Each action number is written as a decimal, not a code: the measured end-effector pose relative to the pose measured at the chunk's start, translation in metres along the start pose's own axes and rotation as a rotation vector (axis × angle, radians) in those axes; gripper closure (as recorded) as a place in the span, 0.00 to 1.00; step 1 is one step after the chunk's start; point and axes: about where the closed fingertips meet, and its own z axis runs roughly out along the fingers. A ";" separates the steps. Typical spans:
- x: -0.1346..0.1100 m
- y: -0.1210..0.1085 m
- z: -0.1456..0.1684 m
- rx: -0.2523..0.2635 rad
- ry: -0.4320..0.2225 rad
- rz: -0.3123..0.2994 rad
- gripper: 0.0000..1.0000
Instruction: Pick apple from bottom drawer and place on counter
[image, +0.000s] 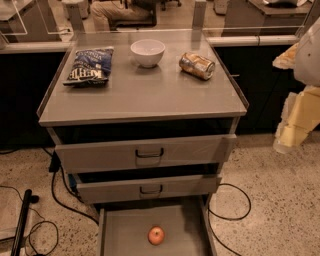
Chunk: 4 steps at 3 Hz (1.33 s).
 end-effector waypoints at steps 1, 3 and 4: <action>0.000 0.000 0.000 0.016 0.007 0.005 0.00; -0.004 0.046 0.071 -0.086 -0.145 0.020 0.00; -0.004 0.074 0.109 -0.100 -0.277 0.041 0.00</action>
Offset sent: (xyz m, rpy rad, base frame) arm -0.0225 0.0347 -0.0914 0.1589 0.0876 0.0597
